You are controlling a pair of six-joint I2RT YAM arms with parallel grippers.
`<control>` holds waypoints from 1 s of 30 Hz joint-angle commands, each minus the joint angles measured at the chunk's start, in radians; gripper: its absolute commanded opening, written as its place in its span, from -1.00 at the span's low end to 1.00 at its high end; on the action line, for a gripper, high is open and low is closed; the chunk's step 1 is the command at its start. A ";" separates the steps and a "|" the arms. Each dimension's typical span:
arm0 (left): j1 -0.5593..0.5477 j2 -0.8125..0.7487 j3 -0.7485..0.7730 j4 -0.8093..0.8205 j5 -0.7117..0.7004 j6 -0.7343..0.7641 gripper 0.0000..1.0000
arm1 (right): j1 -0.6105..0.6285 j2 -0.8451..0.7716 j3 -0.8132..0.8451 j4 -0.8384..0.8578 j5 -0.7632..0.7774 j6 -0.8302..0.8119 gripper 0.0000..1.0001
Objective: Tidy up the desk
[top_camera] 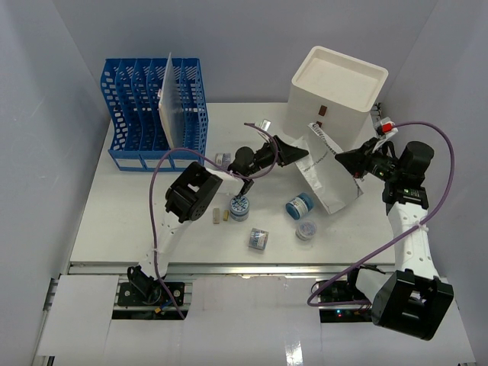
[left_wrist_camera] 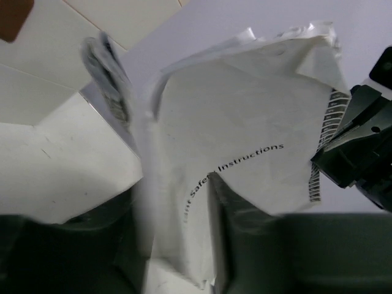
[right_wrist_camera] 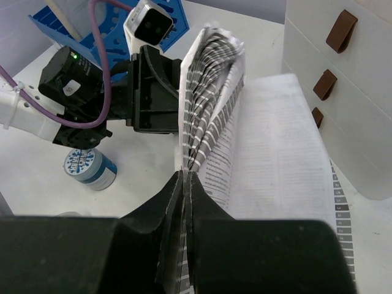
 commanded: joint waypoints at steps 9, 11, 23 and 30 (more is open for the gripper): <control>-0.008 -0.282 -0.084 -0.241 0.084 0.305 -1.00 | 0.003 -0.105 -0.076 0.005 0.117 -0.109 -0.09; -0.007 -0.355 -0.089 -0.333 0.080 0.390 -1.00 | 0.003 -0.132 -0.082 -0.004 0.145 -0.121 0.30; 0.053 -0.844 -0.068 -0.892 -0.069 0.807 -1.00 | 0.001 -0.273 -0.101 -0.134 0.105 -0.206 0.87; 0.265 -1.047 0.039 -1.159 -0.207 0.903 -1.00 | 0.000 -0.296 -0.162 -0.145 0.010 -0.269 0.88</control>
